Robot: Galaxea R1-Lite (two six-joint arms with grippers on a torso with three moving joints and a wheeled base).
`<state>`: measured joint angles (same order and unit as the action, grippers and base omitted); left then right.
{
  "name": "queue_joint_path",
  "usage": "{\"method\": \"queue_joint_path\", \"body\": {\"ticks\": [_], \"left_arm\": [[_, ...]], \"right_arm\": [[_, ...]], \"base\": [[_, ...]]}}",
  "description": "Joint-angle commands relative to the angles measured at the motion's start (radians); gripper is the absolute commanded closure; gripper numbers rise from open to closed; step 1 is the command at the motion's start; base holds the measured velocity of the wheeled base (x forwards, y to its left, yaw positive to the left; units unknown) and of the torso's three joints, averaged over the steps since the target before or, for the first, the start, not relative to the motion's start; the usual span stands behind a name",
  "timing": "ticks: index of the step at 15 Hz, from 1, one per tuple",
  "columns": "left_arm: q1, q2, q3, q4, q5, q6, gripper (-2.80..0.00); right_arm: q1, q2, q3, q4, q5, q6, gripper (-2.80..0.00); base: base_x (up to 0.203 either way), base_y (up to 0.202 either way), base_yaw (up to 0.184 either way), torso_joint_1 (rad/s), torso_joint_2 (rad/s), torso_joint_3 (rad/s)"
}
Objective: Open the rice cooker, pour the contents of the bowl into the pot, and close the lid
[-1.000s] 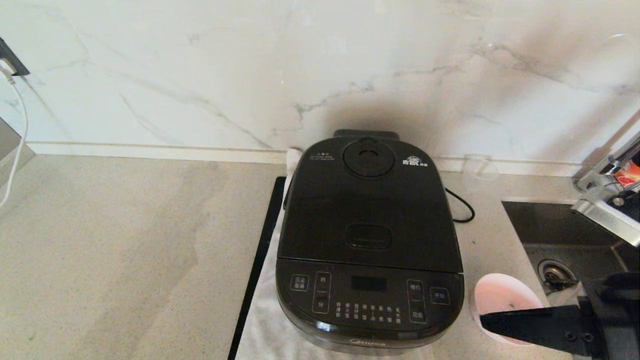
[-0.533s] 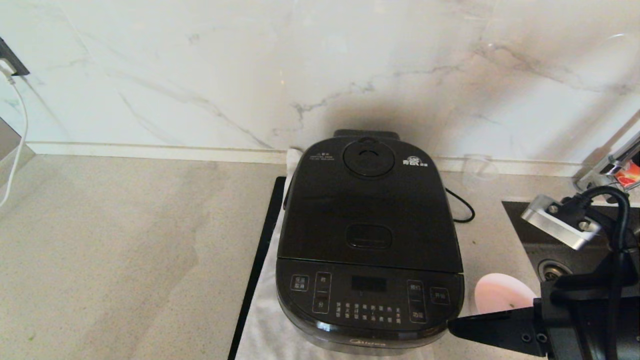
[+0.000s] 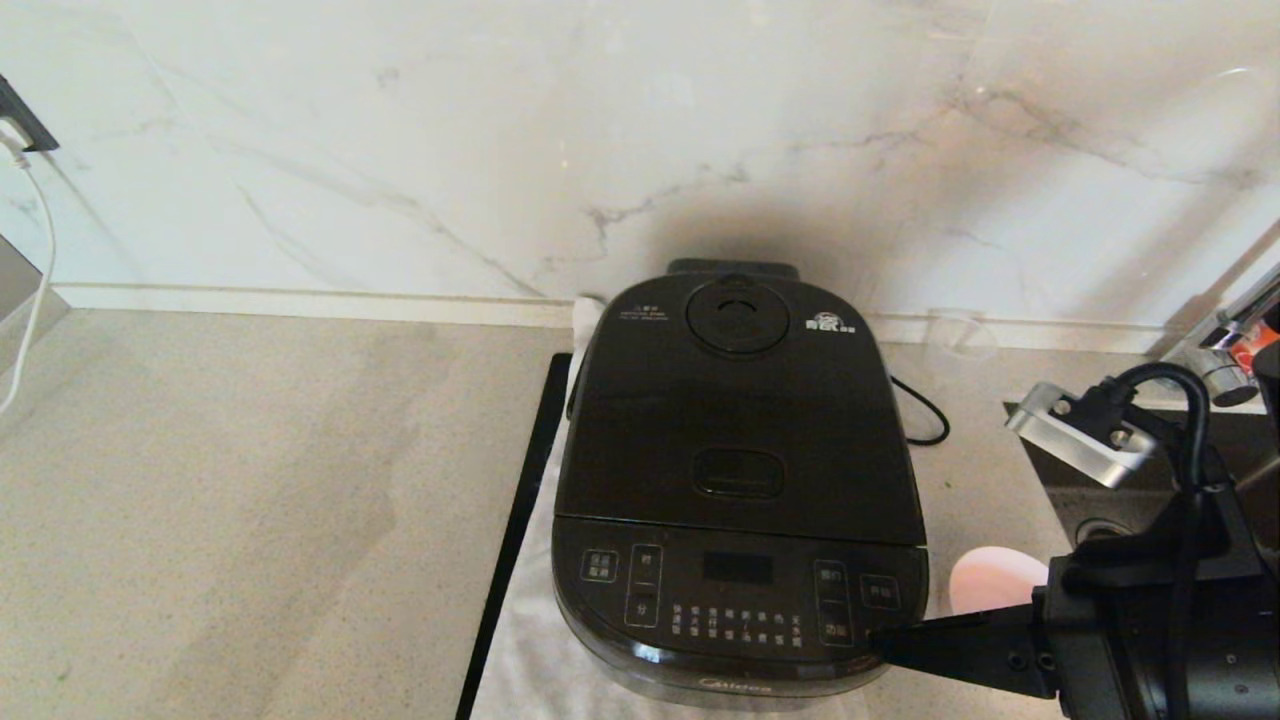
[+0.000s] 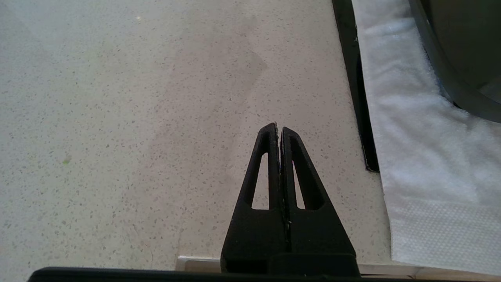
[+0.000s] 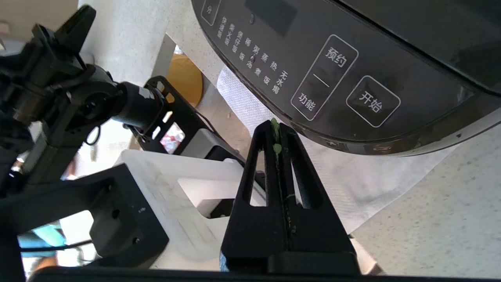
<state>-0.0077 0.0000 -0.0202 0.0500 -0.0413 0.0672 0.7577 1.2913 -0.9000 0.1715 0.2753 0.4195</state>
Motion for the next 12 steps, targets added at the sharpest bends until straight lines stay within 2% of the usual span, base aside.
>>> {"method": "queue_joint_path", "body": {"ticks": [1,12], "left_arm": [[0.000,0.000,-0.001,0.001,0.000,0.000,0.00],[0.000,0.000,0.000,0.001,0.000,0.000,0.00]], "right_arm": [[0.000,0.008,0.000,-0.001,0.002,0.013,0.00],[-0.018,-0.030,0.010,0.000,-0.001,0.015,0.00]], "base": [[0.000,0.000,0.000,0.000,0.00,0.000],[0.000,0.000,0.000,0.000,0.00,0.000]]}}
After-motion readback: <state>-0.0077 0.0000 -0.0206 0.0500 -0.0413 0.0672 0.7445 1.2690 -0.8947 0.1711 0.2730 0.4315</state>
